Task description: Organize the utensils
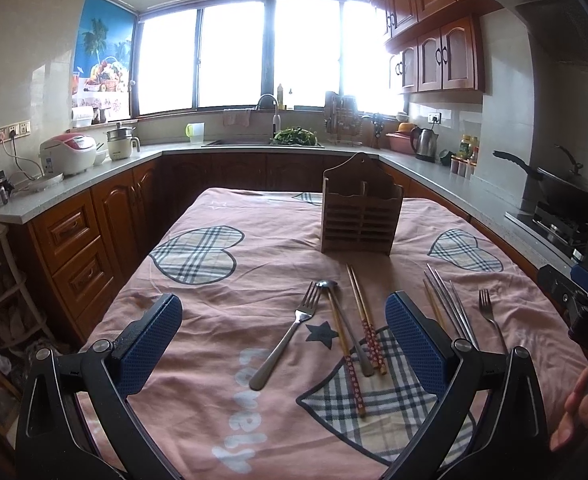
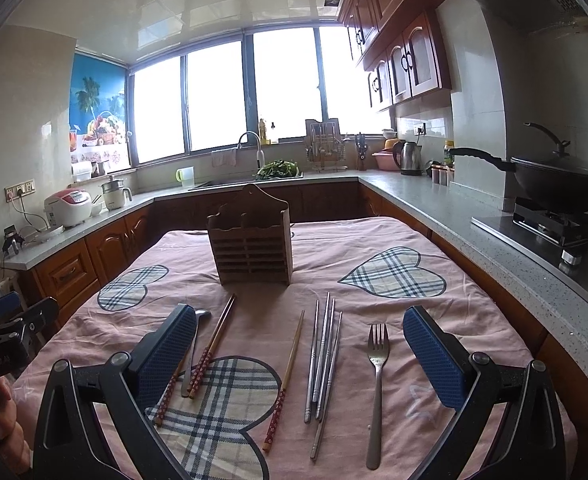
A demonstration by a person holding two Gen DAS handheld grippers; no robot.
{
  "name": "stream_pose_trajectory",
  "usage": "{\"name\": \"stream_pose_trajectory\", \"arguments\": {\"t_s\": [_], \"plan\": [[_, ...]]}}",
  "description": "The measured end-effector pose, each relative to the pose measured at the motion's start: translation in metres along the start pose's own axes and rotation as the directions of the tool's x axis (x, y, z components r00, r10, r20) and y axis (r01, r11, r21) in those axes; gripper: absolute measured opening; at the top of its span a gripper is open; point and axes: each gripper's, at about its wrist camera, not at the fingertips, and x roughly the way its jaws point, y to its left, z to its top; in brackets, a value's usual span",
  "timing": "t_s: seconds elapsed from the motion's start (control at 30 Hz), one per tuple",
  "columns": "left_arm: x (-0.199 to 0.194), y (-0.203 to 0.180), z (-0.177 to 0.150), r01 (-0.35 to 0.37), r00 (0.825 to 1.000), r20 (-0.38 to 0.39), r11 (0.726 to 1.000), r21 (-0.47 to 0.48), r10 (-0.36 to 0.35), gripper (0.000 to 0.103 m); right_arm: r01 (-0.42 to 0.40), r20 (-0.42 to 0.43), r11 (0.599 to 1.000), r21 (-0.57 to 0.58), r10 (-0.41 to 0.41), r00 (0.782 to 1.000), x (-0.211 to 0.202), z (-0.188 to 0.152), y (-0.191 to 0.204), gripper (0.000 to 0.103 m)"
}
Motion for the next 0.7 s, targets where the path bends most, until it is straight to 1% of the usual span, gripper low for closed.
{"name": "stream_pose_trajectory", "arguments": {"t_s": [0.23,0.4,0.43,0.5,0.57,0.63,0.7], "plan": [[0.022,-0.001,-0.002,0.019,0.998,-0.057,1.000,0.002,-0.019,0.103,-0.006,-0.046,1.000,0.006,0.006,0.999,0.014,-0.003,-0.005,0.103],[0.043,-0.005,-0.008,0.051,0.991,-0.124,0.999,0.011,-0.049,0.102,-0.015,-0.081,1.000,0.017,0.016,0.997,0.028,-0.006,-0.011,0.103],[0.048,-0.005,-0.009,0.061,0.988,-0.140,0.998,0.010,-0.059,0.102,-0.021,-0.090,1.000,0.019,0.022,0.996,0.031,-0.006,-0.012,0.103],[0.060,-0.007,-0.011,0.064,0.983,-0.173,0.998,0.015,-0.060,0.095,-0.025,-0.104,0.999,0.023,0.028,0.994,0.037,-0.006,-0.014,0.103],[0.072,-0.009,-0.013,0.075,0.975,-0.209,0.997,0.019,-0.070,0.091,-0.035,-0.117,0.999,0.029,0.038,0.992,0.043,-0.006,-0.016,0.102],[0.085,-0.012,-0.015,0.085,0.965,-0.252,0.996,0.017,-0.078,0.088,-0.038,-0.135,0.999,0.038,0.043,0.990,0.049,-0.006,-0.019,0.101],[0.098,-0.016,-0.016,0.113,0.951,-0.290,0.993,0.016,-0.103,0.084,-0.041,-0.156,0.998,0.050,0.049,0.987,0.057,-0.006,-0.023,0.095]]}}
